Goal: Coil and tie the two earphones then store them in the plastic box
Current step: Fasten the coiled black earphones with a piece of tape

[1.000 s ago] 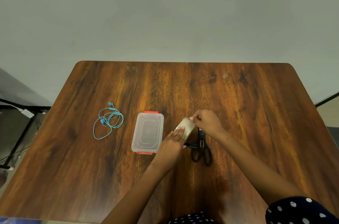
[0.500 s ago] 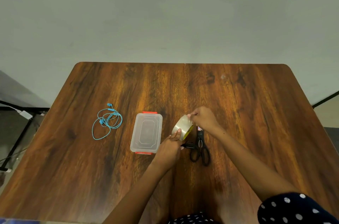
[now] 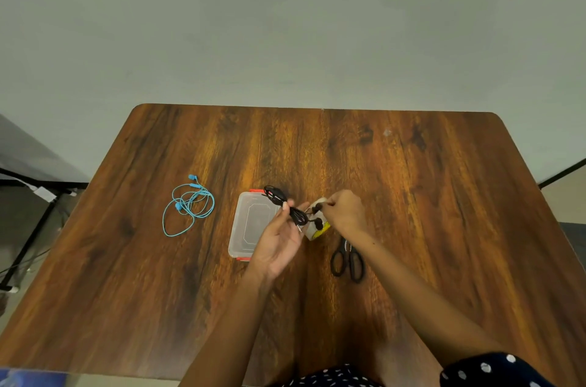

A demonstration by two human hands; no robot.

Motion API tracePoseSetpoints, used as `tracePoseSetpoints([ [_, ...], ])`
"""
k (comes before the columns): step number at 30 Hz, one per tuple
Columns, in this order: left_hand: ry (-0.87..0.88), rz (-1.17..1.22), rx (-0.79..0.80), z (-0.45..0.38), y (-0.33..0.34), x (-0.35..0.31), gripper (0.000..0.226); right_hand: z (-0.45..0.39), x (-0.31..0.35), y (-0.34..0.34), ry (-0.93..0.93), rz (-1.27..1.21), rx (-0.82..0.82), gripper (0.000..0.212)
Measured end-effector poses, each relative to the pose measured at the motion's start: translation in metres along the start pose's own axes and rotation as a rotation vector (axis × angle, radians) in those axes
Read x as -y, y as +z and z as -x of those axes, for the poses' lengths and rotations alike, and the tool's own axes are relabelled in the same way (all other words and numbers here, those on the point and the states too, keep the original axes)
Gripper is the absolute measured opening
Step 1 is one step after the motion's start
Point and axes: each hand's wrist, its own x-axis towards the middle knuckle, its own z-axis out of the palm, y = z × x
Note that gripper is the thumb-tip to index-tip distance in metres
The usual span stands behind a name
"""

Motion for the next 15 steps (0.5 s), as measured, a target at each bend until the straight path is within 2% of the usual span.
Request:
tracePoseSetpoints([
  [6,0.003,0.003,-0.005,0.007,-0.005,0.001,0.030,0.014,0.003,0.014,-0.032,0.021,-0.058,0.019],
  [10,0.003,0.012,-0.020,0.012,-0.010,0.004,0.030,0.019,0.003,0.020,-0.032,0.034,-0.099,0.021],
  [13,-0.008,0.014,-0.016,0.016,-0.017,0.006,0.030,0.022,0.002,0.020,-0.052,0.017,-0.142,0.036],
  [15,-0.020,-0.007,0.003,0.017,-0.019,0.005,0.030,0.024,0.003,0.020,-0.060,0.023,-0.129,0.031],
])
